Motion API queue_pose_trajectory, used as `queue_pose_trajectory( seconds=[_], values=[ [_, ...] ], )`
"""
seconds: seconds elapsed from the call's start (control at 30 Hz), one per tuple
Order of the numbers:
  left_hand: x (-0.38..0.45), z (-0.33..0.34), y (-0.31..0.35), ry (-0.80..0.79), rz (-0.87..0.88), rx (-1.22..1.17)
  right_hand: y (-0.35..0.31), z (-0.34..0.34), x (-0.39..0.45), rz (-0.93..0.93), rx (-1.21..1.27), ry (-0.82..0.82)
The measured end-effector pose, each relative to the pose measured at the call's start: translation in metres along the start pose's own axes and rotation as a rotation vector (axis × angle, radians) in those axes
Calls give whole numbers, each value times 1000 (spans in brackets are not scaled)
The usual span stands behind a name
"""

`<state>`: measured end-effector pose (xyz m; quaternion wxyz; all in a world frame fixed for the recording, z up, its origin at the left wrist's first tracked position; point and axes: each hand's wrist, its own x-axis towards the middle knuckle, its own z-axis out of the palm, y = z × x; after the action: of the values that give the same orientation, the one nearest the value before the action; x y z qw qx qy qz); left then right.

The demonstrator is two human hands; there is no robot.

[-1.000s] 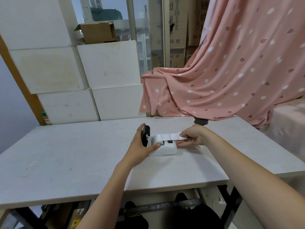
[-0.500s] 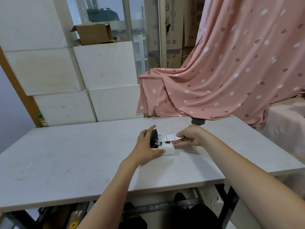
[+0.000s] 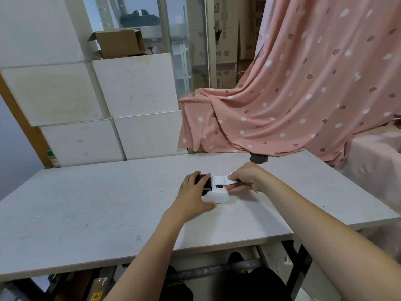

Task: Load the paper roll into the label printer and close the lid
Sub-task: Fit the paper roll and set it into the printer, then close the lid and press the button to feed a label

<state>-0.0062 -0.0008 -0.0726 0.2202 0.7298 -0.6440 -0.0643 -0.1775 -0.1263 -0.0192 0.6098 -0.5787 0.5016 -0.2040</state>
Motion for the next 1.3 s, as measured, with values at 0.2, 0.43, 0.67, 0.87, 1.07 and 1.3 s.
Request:
queue_pose_trajectory(
  seconds=[0.2,0.43,0.67,0.87,1.07,1.3],
  values=[
    [-3,6,1,75,29,98,6,-1,5,-91,-145,203],
    [-6,14,0,197,37,-43,-1,-2,8,-158,-32,175],
    [-10,2,-6,204,20,-260,15,10,4,-62,160,8],
    [-14,-4,-17,234,-20,-240,22,10,1,-96,0,-29],
    [-27,-9,-36,159,-124,-554,22,13,-6,-64,82,-62],
    [-22,-21,-24,94,-287,-794,22,30,-8,-26,-50,-184]
  ],
)
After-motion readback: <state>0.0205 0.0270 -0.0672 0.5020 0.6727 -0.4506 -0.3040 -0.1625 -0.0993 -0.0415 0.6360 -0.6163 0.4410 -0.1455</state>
